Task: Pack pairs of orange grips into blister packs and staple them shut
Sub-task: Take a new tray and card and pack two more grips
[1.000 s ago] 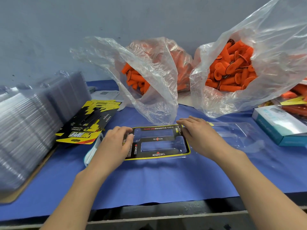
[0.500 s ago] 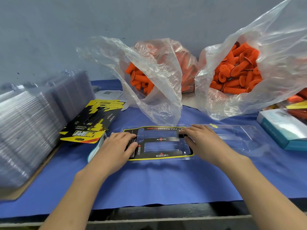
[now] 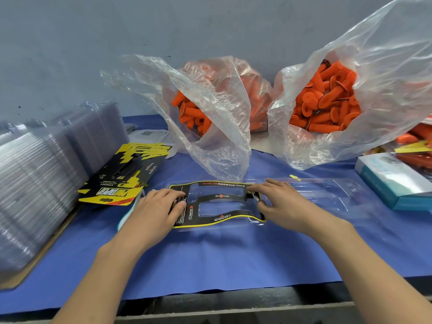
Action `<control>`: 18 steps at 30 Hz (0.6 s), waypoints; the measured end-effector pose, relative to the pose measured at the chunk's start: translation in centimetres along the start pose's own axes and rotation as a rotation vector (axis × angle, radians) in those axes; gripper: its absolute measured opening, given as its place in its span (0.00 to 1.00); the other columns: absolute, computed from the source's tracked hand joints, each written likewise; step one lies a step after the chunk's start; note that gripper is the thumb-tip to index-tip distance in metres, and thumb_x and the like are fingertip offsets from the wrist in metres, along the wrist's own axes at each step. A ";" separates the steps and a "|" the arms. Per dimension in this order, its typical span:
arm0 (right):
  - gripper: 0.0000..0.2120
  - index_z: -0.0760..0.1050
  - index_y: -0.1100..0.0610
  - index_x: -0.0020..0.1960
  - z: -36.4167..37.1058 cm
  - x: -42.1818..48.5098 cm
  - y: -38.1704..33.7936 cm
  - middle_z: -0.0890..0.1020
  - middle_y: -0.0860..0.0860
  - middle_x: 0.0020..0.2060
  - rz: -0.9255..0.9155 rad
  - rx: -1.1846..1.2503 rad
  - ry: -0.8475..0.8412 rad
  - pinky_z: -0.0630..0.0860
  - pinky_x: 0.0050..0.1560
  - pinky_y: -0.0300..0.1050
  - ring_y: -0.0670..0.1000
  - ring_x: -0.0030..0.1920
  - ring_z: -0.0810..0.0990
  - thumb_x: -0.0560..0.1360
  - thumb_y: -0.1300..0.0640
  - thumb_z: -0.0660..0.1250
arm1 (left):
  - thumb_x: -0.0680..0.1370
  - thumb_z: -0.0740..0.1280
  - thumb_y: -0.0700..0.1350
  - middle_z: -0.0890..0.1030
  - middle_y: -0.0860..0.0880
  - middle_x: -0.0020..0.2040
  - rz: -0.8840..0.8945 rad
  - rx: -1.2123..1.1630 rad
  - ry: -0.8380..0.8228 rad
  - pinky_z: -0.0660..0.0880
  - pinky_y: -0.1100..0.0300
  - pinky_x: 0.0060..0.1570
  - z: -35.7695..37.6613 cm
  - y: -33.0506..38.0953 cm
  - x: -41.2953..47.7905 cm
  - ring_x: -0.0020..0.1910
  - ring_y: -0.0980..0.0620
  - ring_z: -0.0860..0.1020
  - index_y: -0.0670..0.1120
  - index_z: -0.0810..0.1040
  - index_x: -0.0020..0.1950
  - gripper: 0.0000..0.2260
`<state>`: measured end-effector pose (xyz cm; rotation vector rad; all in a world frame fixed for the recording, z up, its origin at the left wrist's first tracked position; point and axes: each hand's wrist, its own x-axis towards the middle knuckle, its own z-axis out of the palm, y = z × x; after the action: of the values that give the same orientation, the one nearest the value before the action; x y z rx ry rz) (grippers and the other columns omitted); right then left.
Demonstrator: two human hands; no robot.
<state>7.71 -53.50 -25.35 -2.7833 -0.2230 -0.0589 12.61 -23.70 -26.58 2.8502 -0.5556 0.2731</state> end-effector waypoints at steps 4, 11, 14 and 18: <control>0.18 0.69 0.44 0.71 0.0 0.0 0.2 0.73 0.45 0.66 -0.005 0.022 0.006 0.57 0.74 0.54 0.54 0.74 0.62 0.83 0.55 0.56 | 0.83 0.55 0.57 0.74 0.56 0.67 -0.001 0.003 -0.005 0.60 0.57 0.63 0.0 -0.1 0.0 0.66 0.53 0.69 0.56 0.71 0.70 0.17; 0.17 0.70 0.48 0.71 0.3 0.1 0.5 0.73 0.45 0.69 -0.024 0.034 0.058 0.57 0.71 0.44 0.53 0.76 0.60 0.83 0.56 0.57 | 0.83 0.56 0.57 0.74 0.56 0.67 -0.006 -0.002 -0.009 0.59 0.58 0.63 -0.1 0.1 0.1 0.65 0.52 0.69 0.56 0.71 0.70 0.17; 0.17 0.71 0.49 0.71 0.3 -0.1 0.6 0.73 0.44 0.70 -0.036 0.041 0.070 0.54 0.70 0.38 0.53 0.76 0.59 0.83 0.56 0.57 | 0.83 0.56 0.57 0.74 0.56 0.68 -0.013 -0.007 -0.016 0.59 0.57 0.64 -0.2 0.1 0.0 0.66 0.52 0.69 0.56 0.71 0.70 0.17; 0.17 0.73 0.51 0.70 0.1 -0.4 0.5 0.74 0.45 0.68 -0.082 0.028 0.101 0.55 0.68 0.36 0.53 0.72 0.64 0.83 0.57 0.57 | 0.82 0.57 0.57 0.74 0.56 0.67 -0.005 -0.024 -0.009 0.59 0.58 0.64 -0.2 0.1 0.0 0.66 0.53 0.68 0.56 0.72 0.70 0.17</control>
<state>7.43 -53.98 -25.68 -2.7339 -0.3102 -0.2147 12.52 -23.72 -26.36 2.8306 -0.5504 0.2507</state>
